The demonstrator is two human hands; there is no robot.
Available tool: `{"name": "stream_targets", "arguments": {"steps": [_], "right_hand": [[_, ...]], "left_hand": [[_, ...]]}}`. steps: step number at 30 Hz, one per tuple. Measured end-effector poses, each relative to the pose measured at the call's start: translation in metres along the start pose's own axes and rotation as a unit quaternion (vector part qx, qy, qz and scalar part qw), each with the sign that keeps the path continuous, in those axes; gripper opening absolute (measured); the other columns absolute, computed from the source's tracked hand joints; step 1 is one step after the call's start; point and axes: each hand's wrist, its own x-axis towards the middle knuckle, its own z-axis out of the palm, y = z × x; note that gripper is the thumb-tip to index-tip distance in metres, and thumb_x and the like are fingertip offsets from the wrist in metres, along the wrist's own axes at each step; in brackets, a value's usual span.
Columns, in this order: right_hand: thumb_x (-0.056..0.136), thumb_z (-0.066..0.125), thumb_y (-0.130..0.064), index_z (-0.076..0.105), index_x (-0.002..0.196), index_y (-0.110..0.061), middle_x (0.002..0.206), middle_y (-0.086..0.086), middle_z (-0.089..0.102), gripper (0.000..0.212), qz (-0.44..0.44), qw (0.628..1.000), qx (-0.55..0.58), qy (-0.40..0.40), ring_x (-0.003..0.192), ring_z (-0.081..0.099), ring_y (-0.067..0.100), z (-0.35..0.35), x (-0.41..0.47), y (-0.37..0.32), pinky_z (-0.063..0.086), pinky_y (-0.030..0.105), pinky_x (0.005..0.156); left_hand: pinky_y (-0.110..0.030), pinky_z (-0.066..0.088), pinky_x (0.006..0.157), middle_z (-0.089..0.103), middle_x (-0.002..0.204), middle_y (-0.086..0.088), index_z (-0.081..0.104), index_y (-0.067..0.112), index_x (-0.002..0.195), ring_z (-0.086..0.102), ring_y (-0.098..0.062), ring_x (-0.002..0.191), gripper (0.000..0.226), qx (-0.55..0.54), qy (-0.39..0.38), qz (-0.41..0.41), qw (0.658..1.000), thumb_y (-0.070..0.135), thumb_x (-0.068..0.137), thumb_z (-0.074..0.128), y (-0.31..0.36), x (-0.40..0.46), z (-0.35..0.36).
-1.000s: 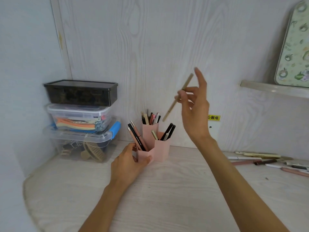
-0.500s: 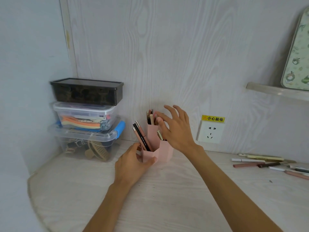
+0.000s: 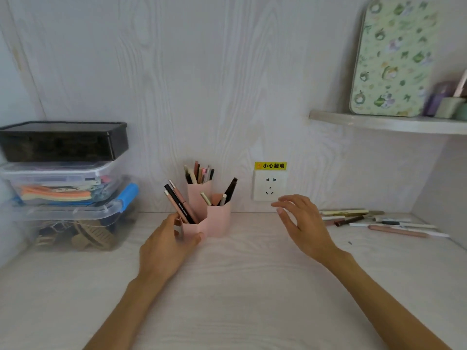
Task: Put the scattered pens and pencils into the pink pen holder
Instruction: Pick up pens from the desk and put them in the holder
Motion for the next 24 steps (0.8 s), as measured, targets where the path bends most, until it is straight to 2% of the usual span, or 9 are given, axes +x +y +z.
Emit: {"name": "stream_targets", "arguments": {"steps": [3, 5, 8, 10, 12, 15, 17, 20, 24], "right_hand": [[0.089, 0.056, -0.021, 0.062, 0.114, -0.019, 0.117, 0.005, 0.061, 0.025, 0.072, 0.996, -0.044, -0.017, 0.116, 0.05, 0.025, -0.013, -0.016, 0.042, 0.043, 0.041, 0.097], [0.09, 0.054, -0.017, 0.052, 0.127, -0.016, 0.132, 0.011, 0.051, 0.037, 0.135, 0.987, -0.062, -0.064, 0.128, 0.04, 0.031, -0.025, -0.025, 0.066, 0.032, 0.042, 0.106], [0.097, 0.035, -0.026, 0.024, 0.143, -0.018, 0.154, 0.01, 0.018, 0.048, 0.248, 0.953, -0.093, -0.149, 0.142, 0.012, 0.028, -0.036, -0.032, 0.095, 0.012, 0.043, 0.115], [0.098, 0.028, -0.031, 0.012, 0.146, -0.02, 0.157, 0.009, 0.004, 0.051, 0.295, 0.932, -0.117, -0.175, 0.144, 0.001, 0.029, -0.037, -0.033, 0.109, 0.005, 0.045, 0.116], [0.098, 0.026, -0.033, 0.009, 0.146, -0.02, 0.157, 0.009, 0.001, 0.052, 0.312, 0.923, -0.131, -0.184, 0.144, -0.001, 0.03, -0.037, -0.033, 0.12, 0.004, 0.046, 0.117], [0.098, 0.023, -0.032, 0.01, 0.146, -0.024, 0.157, 0.004, 0.003, 0.05, 0.3, 0.92, -0.152, -0.201, 0.144, 0.002, 0.027, -0.033, -0.032, 0.125, 0.002, 0.048, 0.117], [0.098, 0.024, -0.029, 0.016, 0.145, -0.027, 0.157, 0.001, 0.009, 0.048, 0.276, 0.929, -0.157, -0.19, 0.143, 0.006, 0.026, -0.031, -0.033, 0.122, 0.004, 0.048, 0.116], [0.095, 0.032, -0.021, 0.028, 0.141, -0.027, 0.152, 0.003, 0.022, 0.046, 0.222, 0.951, -0.133, -0.17, 0.139, 0.019, 0.024, -0.026, -0.031, 0.112, 0.014, 0.042, 0.114], [0.092, 0.039, -0.008, 0.043, 0.134, -0.02, 0.143, 0.003, 0.038, 0.043, 0.197, 0.969, -0.066, -0.134, 0.129, 0.037, 0.023, -0.031, -0.033, 0.125, 0.033, 0.033, 0.105]], "left_hand": [[-0.037, 0.04, 0.096, 0.04, 0.142, -0.011, 0.031, 0.011, 0.14, 0.04, -0.027, 0.126, 0.089, -0.026, 0.053, -0.01, 0.998, 0.045, 0.071, 0.076, 0.007, -0.005, 0.013], [-0.044, 0.04, 0.101, 0.036, 0.14, -0.015, 0.029, 0.006, 0.139, 0.037, -0.031, 0.127, 0.097, -0.056, 0.109, -0.017, 0.992, 0.034, 0.064, 0.083, 0.018, -0.01, 0.016], [-0.037, 0.046, 0.078, 0.045, 0.116, -0.007, 0.044, 0.007, 0.122, 0.047, -0.027, 0.107, 0.073, -0.104, 0.19, 0.0, 0.976, 0.022, 0.062, 0.082, 0.042, -0.02, 0.023], [-0.027, 0.037, 0.063, 0.048, 0.1, 0.002, 0.05, 0.011, 0.104, 0.048, -0.018, 0.091, 0.05, -0.125, 0.209, 0.049, 0.969, 0.02, 0.064, 0.079, 0.061, -0.026, 0.03], [-0.022, 0.032, 0.059, 0.048, 0.089, 0.011, 0.049, 0.02, 0.095, 0.043, -0.008, 0.079, 0.036, -0.142, 0.183, 0.123, 0.965, 0.016, 0.07, 0.075, 0.083, -0.031, 0.046], [-0.018, 0.039, 0.065, 0.052, 0.088, 0.023, 0.051, 0.037, 0.09, 0.049, 0.0, 0.082, 0.028, -0.116, 0.073, 0.214, 0.967, 0.018, 0.079, 0.069, 0.116, -0.032, 0.073], [-0.021, 0.044, 0.081, 0.053, 0.107, 0.025, 0.054, 0.039, 0.106, 0.048, 0.004, 0.098, 0.024, -0.054, -0.025, 0.25, 0.967, 0.026, 0.086, 0.06, 0.131, -0.031, 0.095], [-0.025, 0.03, 0.103, 0.038, 0.144, 0.012, 0.036, 0.029, 0.141, 0.033, -0.008, 0.131, 0.048, 0.012, -0.107, 0.263, 0.959, 0.032, 0.094, 0.046, 0.144, -0.022, 0.118], [-0.028, 0.019, 0.109, 0.029, 0.152, 0.006, 0.024, 0.023, 0.147, 0.026, -0.012, 0.137, 0.051, 0.051, -0.129, 0.243, 0.96, 0.034, 0.098, 0.035, 0.171, -0.017, 0.152]]}}
